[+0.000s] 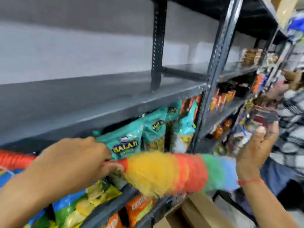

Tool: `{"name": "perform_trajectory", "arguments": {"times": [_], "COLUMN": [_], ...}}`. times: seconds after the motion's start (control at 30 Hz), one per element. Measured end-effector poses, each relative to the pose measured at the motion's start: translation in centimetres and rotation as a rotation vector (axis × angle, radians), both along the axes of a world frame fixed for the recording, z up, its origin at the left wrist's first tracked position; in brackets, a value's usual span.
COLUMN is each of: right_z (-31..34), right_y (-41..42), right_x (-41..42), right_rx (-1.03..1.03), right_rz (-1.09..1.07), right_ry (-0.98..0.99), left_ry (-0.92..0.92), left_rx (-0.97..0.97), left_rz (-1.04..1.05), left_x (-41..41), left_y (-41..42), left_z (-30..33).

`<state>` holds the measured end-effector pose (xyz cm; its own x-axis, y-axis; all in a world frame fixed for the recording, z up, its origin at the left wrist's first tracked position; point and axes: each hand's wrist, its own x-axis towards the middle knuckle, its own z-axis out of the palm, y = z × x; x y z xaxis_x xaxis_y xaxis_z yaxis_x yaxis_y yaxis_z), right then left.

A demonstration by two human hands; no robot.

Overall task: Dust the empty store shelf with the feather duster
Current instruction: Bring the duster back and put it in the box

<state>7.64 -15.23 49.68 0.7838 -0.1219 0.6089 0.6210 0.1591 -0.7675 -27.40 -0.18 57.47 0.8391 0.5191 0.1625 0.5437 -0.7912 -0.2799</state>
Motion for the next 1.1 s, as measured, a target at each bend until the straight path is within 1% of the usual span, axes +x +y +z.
{"name": "perform_trajectory", "arguments": {"times": [0.03, 0.1, 0.2, 0.33, 0.37, 0.47, 0.53, 0.6, 0.7, 0.73, 0.83, 0.97, 1.1], "right_z": [-1.1, -4.0, -9.8, -18.6, -21.5, -27.3, -31.5, -34.9, -39.3, -40.8, -43.6, -46.2, -47.8], "right_y": [-0.9, -2.7, -4.1, -4.0, -3.9, -3.4, -2.7, -1.7, -0.7, -0.7, -0.7, -0.2, -0.2], "right_x": [0.3, 0.6, 0.4, -0.6, -0.3, -1.2, -1.6, -2.1, -2.4, -2.4, -2.1, -1.2, -0.5], "right_rx": [-0.023, -0.131, -0.303, -0.652, -0.742, -0.987, -1.180, -1.313, -1.415, -1.433, -1.399, -1.431, -1.571], "right_rz": [-0.002, -0.012, -0.006, 0.086, 0.115, 0.230, 0.307, 0.308, 0.295, 0.323, 0.387, 0.337, 0.280], "right_ry": [-0.008, -0.005, 0.070, 0.132, 0.157, 0.199, 0.169, 0.139, 0.091, 0.099, 0.167, 0.130, 0.062], "left_ry": [0.058, 0.147, 0.328, 0.513, 0.538, 0.556, 0.566, 0.576, 0.597, 0.611, 0.624, 0.661, 0.720], "left_rx": [-0.028, -0.084, -0.205, -0.342, -0.373, -0.508, -0.563, -0.579, -0.593, -0.599, -0.625, -0.600, -0.560], "left_rz": [-0.019, -0.048, -0.033, -0.037, -0.033, 0.034, 0.059, 0.089, 0.129, 0.144, 0.197, 0.221, 0.204], "left_x": [1.7, 5.2, 10.5, 16.7, 18.7, 21.9, 24.0, 25.8, 28.3, 29.0, 30.1, 30.7, 31.5], "left_y": [-0.8, -1.7, -2.7, -3.7, -3.9, -4.7, -5.1, -5.3, -5.0, -4.7, -3.5, -1.7, -0.5], "left_z": [-1.4, -4.8, -10.6, -19.9, -22.5, -27.5, -31.5, -35.3, -40.2, -41.9, -45.9, -50.6, -53.6]}}
